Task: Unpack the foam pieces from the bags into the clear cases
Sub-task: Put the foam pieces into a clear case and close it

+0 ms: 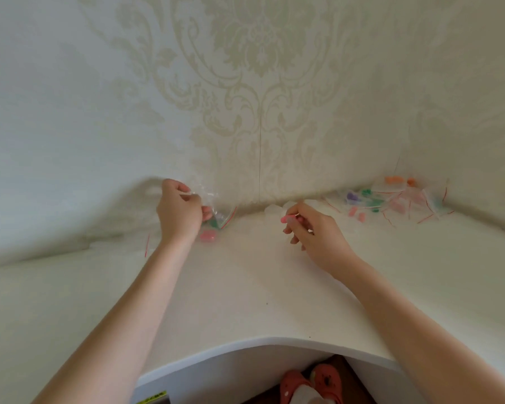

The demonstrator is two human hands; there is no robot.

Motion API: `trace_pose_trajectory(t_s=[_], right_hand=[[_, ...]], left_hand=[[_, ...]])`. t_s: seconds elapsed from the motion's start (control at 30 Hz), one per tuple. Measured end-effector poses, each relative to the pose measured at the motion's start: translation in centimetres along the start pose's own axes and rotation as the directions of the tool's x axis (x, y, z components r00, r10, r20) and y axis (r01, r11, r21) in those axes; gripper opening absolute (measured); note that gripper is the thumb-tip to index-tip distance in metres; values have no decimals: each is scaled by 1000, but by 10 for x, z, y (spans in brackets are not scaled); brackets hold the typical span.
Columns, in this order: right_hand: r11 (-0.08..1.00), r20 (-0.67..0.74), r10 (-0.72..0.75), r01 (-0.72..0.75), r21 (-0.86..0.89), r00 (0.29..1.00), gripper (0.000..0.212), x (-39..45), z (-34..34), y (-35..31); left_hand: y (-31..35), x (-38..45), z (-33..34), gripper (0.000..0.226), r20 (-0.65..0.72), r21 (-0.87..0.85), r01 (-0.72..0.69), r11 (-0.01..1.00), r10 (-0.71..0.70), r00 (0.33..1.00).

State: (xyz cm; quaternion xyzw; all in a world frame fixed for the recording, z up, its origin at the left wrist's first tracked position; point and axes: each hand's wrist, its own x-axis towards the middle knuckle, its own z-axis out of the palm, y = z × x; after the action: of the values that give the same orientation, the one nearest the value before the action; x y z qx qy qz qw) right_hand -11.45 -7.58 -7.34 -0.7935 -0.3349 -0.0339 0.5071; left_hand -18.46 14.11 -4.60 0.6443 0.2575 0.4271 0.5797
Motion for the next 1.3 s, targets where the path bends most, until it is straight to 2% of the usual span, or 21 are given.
trace_pose_trajectory(t_s=[0.1,0.23,0.37,0.53,0.63,0.73,0.77,0.8,0.87,0.93,0.97,1.0,1.1,1.17,1.23,1.3], right_hand=[[1000,-16,13,-13,14,1000,14,0,1,3],[999,8,15,-15,-31,1000,19,-1,5,4],[992,2,-10,10,-124,1000,22,-3,10,2],[979,15,-20,22,-202,1000,21,-7,11,3],[973,21,-42,45,-227,999,22,-8,11,2],[970,33,-45,51,-236,998,22,-8,12,3],[970,36,-43,51,-237,998,22,-8,12,3],[970,38,-43,51,-239,998,22,-8,12,3],[968,40,-49,57,-244,998,21,-8,12,2],[967,43,-55,64,-248,998,21,-9,12,2],[966,46,-56,66,-251,997,21,-9,12,2],[964,50,-58,69,-256,997,21,-9,12,2],[963,63,-55,70,-259,996,21,-8,12,2],[964,67,-56,71,-258,996,20,-8,12,3],[965,65,-52,67,-253,997,20,-9,12,2],[968,53,-51,62,-241,997,18,-9,12,1]], left_hand=[[-1,6,-39,29,-4,173,-94,980,96,995],[-5,10,-93,21,-59,378,-126,917,159,985],[-20,3,-124,11,-66,638,-146,756,242,968],[-33,1,-131,19,-71,809,-124,575,304,950],[-31,0,-129,21,-100,799,-196,569,447,889],[-25,-3,-126,17,12,745,-428,512,631,776],[-26,-4,-125,23,111,729,-496,471,634,765],[-27,-5,-123,37,255,727,-545,417,574,778],[-33,-10,-118,65,512,754,-578,313,272,815],[-41,-11,-112,62,566,810,-530,253,-97,819],[-43,-11,-109,60,547,832,-500,239,-212,810],[-44,-10,-108,61,537,842,-489,229,-250,806],[-43,-10,-108,61,531,845,-488,218,-228,816],[-45,-12,-108,60,539,833,-489,258,-182,822],[-45,-14,-107,60,533,815,-489,310,-73,843],[-40,-17,-104,56,505,804,-518,293,126,854]])
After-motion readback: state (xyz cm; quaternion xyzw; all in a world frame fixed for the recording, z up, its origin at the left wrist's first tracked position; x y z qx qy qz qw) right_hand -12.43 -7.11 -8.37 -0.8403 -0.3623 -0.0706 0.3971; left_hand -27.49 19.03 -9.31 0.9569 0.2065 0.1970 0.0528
